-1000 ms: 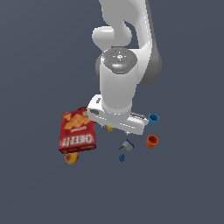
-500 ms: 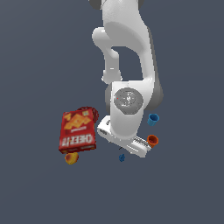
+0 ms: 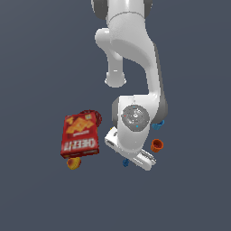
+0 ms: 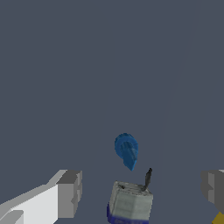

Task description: Pick up a designated object from a clutter of objects.

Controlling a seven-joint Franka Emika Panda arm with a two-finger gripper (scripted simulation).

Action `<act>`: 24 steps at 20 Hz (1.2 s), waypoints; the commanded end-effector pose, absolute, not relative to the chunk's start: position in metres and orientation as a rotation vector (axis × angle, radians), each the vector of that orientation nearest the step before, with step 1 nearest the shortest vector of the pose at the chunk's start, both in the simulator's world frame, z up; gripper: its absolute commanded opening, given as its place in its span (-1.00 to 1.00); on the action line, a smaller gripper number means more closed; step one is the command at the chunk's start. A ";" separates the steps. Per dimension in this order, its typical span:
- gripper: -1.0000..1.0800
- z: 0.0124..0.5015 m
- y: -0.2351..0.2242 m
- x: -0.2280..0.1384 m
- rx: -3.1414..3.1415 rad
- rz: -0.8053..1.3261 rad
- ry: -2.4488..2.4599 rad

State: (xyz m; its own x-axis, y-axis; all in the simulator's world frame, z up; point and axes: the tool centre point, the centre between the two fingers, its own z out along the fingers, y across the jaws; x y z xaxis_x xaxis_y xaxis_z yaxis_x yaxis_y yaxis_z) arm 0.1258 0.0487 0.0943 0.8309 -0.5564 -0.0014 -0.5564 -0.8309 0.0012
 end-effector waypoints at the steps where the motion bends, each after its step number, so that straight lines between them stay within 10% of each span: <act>1: 0.92 0.092 0.049 0.127 3.003 0.000 -0.923; 20: 0.92 0.042 0.049 0.127 3.003 0.000 -0.923; 21: -1.00 0.042 0.049 0.127 3.003 0.000 -0.923; 24: -1.00 0.042 0.049 0.127 3.003 0.000 -0.923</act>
State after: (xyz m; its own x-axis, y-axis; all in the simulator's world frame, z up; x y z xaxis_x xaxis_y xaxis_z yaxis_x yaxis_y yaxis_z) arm 0.1267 0.0492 0.0423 0.8274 -0.5615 -0.0003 -0.5615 -0.8274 0.0003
